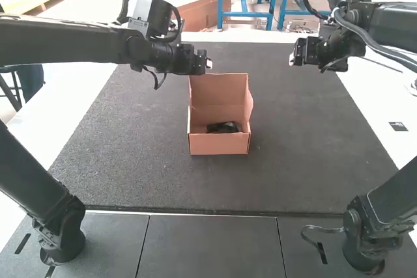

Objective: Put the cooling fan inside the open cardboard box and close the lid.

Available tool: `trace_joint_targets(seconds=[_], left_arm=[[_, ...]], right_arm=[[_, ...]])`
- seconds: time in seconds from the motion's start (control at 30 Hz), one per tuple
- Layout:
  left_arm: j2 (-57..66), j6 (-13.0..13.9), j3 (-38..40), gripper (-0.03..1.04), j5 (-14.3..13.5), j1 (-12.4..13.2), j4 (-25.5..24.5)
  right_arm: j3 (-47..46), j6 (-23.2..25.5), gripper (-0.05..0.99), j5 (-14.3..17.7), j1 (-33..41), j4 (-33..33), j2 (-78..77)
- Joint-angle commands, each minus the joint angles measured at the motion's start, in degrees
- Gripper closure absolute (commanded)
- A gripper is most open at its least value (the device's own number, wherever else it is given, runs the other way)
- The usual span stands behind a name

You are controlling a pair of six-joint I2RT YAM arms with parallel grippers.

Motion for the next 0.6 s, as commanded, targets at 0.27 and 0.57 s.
trace_joint_targets(seconds=[0.27, 0.57], left_arm=[[0.16, 0.2, 1.53, 0.04, -1.85, 2.32, 4.23], [4.38, 2.31, 2.59, 0.04, -1.85, 2.24, 5.38]], right_arm=[[-3.27, 1.45, 0.06, -2.78, -0.34, -1.14, -2.68], [-1.52, 2.86, 0.06, -4.27, -0.52, -3.52, -4.0]])
